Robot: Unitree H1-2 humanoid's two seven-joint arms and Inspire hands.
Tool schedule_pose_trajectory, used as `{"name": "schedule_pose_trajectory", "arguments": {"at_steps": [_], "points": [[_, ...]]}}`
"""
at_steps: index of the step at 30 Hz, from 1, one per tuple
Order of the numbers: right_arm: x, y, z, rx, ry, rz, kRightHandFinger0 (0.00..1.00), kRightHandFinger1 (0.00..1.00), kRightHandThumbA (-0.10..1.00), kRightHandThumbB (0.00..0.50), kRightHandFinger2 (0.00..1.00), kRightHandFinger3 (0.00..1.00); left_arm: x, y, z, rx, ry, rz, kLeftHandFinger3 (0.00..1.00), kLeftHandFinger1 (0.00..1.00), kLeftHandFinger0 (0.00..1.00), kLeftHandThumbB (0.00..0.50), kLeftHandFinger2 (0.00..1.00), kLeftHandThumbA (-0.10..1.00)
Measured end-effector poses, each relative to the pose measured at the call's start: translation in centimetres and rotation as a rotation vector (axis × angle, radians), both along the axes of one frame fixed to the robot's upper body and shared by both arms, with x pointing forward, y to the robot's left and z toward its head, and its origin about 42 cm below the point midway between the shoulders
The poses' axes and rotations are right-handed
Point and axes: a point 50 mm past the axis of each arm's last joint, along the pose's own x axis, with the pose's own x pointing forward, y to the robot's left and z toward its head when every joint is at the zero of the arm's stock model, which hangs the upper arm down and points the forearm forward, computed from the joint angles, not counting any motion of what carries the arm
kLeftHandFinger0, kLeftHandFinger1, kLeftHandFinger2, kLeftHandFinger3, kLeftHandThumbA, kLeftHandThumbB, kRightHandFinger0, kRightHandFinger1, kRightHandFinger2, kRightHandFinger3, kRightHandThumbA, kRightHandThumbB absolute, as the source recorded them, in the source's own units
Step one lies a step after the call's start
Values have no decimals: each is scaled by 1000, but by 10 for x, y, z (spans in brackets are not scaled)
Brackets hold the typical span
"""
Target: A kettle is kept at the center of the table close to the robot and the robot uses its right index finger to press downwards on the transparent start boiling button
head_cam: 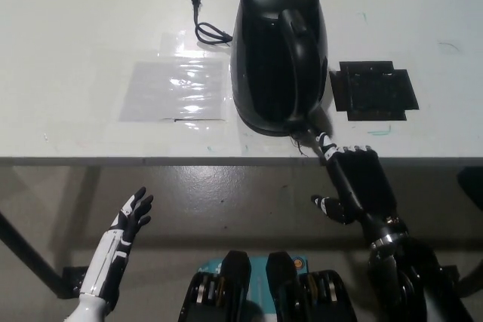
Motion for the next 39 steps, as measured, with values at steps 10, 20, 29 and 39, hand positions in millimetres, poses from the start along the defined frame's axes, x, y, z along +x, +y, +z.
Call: {"name": "schedule_pose_trajectory", "arguments": {"at_steps": [10,20,29,39], "points": [[7,2,-15,-24,55,5,0,0,1000,160,0,1000,1,0,1,-1,-4,1,1000,1000,1000,213,1000,993],[11,0,-28,-31,105,-4,0,0,1000,155,0,1000,2,0,2,-1,-6,0,1000,1000,1000,193,1000,980],[19,2,-23,-38,97,-2,0,0,1000,151,9,1000,5,-1,4,0,-16,-2,1000,1000,1000,179,1000,996],[19,2,-22,-37,95,-3,0,0,1000,155,78,1000,7,-1,5,0,-19,-2,1000,1000,1000,193,1000,987]]}}
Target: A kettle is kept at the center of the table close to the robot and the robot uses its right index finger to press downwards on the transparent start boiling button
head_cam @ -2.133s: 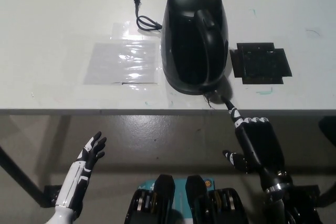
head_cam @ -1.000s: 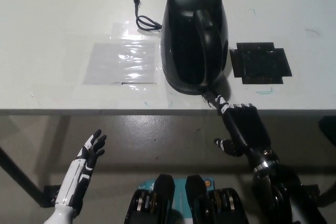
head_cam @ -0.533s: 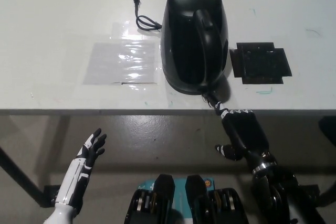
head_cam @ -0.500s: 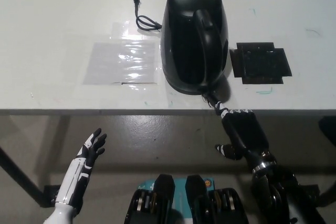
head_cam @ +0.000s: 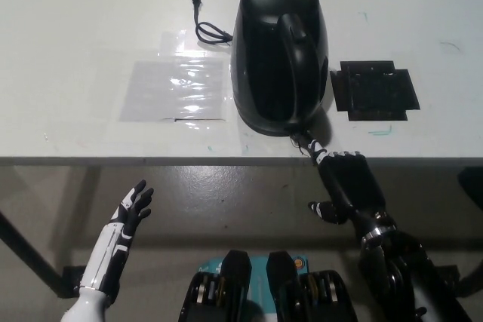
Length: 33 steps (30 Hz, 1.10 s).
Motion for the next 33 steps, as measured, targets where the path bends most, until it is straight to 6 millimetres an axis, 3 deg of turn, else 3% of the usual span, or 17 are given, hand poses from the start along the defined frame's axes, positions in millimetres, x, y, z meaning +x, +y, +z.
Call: {"name": "schedule_pose_trajectory", "arguments": {"at_steps": [12,15,19,24,29,33], "points": [[4,0,-7,-1,28,-5,0,0,1000,153,12,1000,0,0,0,0,0,1,1000,1000,1000,194,1000,983],[7,1,-8,-1,28,-7,0,0,1000,152,48,1000,0,0,0,0,0,1,1000,1000,1000,204,1000,982],[11,2,-9,-7,28,-8,0,0,994,147,17,1000,0,0,0,0,0,2,1000,1000,1000,181,1000,979],[14,1,-17,-19,34,-18,0,0,999,157,21,1000,0,1,0,0,-1,2,1000,1000,1000,189,1000,989],[19,1,-19,-26,32,-25,0,0,1000,156,90,1000,1,0,1,0,-3,1,1000,1000,1000,183,1000,990],[19,2,-20,-25,30,-25,0,0,1000,158,23,1000,1,0,1,0,-3,1,1000,1000,1000,175,1000,990]]}}
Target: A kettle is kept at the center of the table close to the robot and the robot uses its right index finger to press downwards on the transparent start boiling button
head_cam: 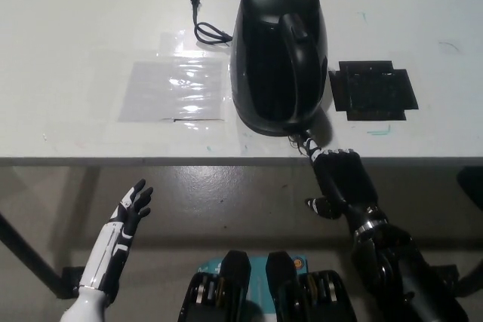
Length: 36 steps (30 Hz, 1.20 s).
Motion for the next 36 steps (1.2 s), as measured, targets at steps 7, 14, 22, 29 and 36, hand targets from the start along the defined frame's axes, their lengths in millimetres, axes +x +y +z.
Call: {"name": "schedule_pose_trajectory", "arguments": {"at_steps": [7,14,22,29,36], "points": [[-3,1,7,22,-20,11,0,0,1000,169,0,1000,0,0,0,0,0,0,1000,1000,1000,167,1000,978],[-35,-8,33,118,-112,45,917,972,1000,311,1000,1000,0,0,0,1,0,0,1000,1000,1000,165,1000,971],[-93,-23,62,237,-188,111,953,989,1000,318,1000,1000,0,0,0,0,0,1,1000,1000,1000,176,1000,977],[-128,-40,60,291,-181,133,1000,952,1000,305,1000,1000,1,1,1,2,-3,2,1000,1000,1000,171,1000,980],[-155,-59,40,404,-113,114,884,1000,1000,275,1000,1000,1,2,1,1,-2,3,1000,1000,1000,181,1000,985]]}}
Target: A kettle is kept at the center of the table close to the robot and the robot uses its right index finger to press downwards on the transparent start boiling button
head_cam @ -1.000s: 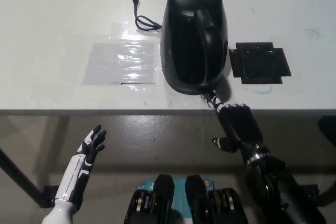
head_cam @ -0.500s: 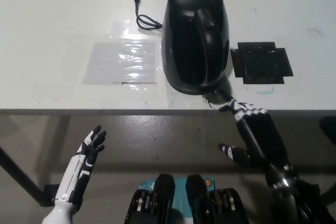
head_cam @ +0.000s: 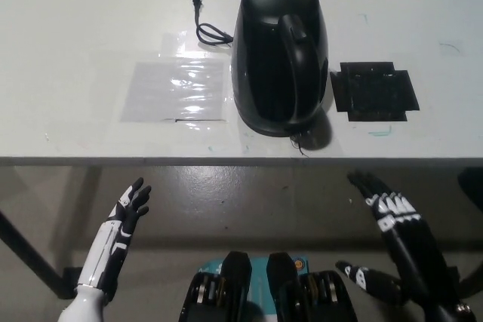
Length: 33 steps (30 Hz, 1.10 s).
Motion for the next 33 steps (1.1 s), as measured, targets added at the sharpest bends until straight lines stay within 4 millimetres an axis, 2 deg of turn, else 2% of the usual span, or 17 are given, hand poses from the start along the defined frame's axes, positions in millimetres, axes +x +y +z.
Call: {"name": "schedule_pose_trajectory", "arguments": {"at_steps": [2,4,6,8,9,11,12,15,18,25,30,33], "points": [[-6,-6,-4,42,12,1,899,1000,1000,264,1000,1000,0,0,0,0,1,0,1000,1000,1000,180,1000,985],[-10,-10,-8,68,18,1,914,1000,1000,288,1000,1000,0,0,0,0,1,0,1000,1000,1000,175,1000,985],[-16,-16,-19,109,39,-8,930,1000,1000,285,1000,1000,0,0,0,0,2,0,1000,1000,1000,175,1000,1000],[-20,-20,-30,137,62,-19,967,1000,1000,279,1000,1000,0,0,-1,1,2,0,1000,1000,1000,155,1000,989],[-21,-22,-35,155,72,-23,1000,1000,1000,281,1000,1000,0,0,-1,1,2,0,1000,1000,1000,166,1000,992],[-25,-27,-48,195,104,-37,1000,1000,1000,297,1000,1000,0,0,-1,1,2,-1,1000,1000,1000,172,1000,994],[-26,-28,-53,219,121,-44,1000,1000,1000,291,1000,1000,0,0,-1,1,3,-2,1000,1000,1000,172,1000,993],[-27,-31,-61,265,152,-58,1000,1000,1000,294,1000,1000,0,0,-1,1,6,-5,1000,1000,1000,199,1000,1000],[-26,-35,-70,335,184,-86,1000,1000,1000,312,1000,1000,-1,0,-2,2,8,-5,1000,1000,1000,192,1000,996],[-25,-38,-81,479,218,-116,1000,1000,1000,323,1000,1000,-2,0,-2,5,9,-8,1000,1000,1000,178,1000,1000],[-21,-38,-82,526,222,-120,1000,1000,1000,301,1000,1000,-2,0,-2,5,8,-10,1000,1000,1000,154,1000,1000],[-20,-39,-83,542,226,-122,1000,1000,1000,289,1000,1000,-5,0,-4,5,15,-8,1000,1000,1000,163,1000,996]]}}
